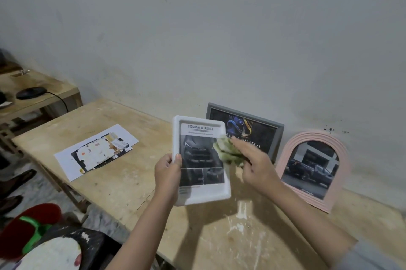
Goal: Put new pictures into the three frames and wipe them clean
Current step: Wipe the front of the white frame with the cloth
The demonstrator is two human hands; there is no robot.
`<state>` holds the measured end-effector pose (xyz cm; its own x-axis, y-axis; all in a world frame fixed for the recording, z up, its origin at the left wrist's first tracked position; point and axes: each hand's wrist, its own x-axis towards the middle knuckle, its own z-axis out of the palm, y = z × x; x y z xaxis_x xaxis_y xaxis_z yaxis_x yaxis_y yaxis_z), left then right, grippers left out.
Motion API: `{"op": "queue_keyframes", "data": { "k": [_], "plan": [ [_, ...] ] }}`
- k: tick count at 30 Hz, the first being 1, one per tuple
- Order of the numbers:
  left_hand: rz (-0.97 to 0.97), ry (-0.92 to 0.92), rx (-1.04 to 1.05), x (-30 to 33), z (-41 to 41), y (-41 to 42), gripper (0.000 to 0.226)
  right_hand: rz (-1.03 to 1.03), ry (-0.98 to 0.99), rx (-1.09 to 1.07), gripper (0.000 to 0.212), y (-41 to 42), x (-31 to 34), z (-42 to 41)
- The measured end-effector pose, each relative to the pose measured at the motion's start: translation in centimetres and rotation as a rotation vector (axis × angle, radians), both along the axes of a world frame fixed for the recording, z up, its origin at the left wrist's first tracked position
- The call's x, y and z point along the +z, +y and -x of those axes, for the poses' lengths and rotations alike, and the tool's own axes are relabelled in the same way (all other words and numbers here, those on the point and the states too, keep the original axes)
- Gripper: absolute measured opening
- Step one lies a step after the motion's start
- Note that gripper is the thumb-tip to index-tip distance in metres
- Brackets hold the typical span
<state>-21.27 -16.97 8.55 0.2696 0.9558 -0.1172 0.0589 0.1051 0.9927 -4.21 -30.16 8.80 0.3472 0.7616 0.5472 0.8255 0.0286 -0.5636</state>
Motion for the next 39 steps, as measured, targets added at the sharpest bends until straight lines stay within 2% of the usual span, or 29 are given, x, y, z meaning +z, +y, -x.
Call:
{"op": "queue_keyframes", "data": {
  "k": [3,7,10,14,18,21,23,26,30,32,36,39],
  "plan": [
    [-0.006,0.052,-0.101,-0.9,-0.5,-1.1,0.022,-0.099,-0.021,-0.074,0.071,2.5,2.5,0.6],
    [-0.185,0.149,-0.281,-0.6,-0.8,-2.4,0.021,0.118,-0.051,-0.066,0.08,5.4,1.6,1.5],
    [-0.232,0.167,-0.362,-0.5,-0.6,-2.1,0.024,0.147,-0.082,-0.004,0.079,5.9,-0.5,2.0],
    [-0.02,-0.127,-0.398,-1.0,-0.2,-1.5,0.018,0.16,-0.026,0.12,0.078,4.8,-2.4,4.0],
    [0.195,-0.211,-0.4,-1.5,-0.1,-1.3,0.064,0.127,0.053,0.189,0.067,4.1,-3.6,5.7],
    [0.401,-0.324,-0.387,-1.5,0.3,-0.7,0.078,0.14,-0.029,0.279,0.071,3.3,-3.9,6.0],
    [0.459,-0.368,-0.318,-1.6,0.4,-0.3,0.069,0.192,-0.077,0.361,0.073,2.7,-4.2,6.2],
    [0.413,-0.335,-0.181,-1.9,0.3,0.0,0.044,0.32,-0.088,0.467,0.07,1.4,-4.9,6.2],
    [0.32,-0.208,-0.077,-1.6,0.7,1.1,0.034,0.425,-0.281,0.635,0.069,-0.5,-6.4,5.8],
    [0.285,-0.14,-0.06,-1.1,0.7,1.4,0.032,0.347,-0.46,0.664,0.059,-1.1,-7.1,5.5],
    [0.278,-0.093,-0.048,-0.4,0.2,1.6,0.031,0.212,-0.704,0.574,0.033,-1.4,-7.9,4.2],
    [0.242,-0.048,-0.049,0.1,0.2,2.3,0.031,0.143,-0.815,0.481,0.029,-1.9,-8.0,2.5]
  ]
}}
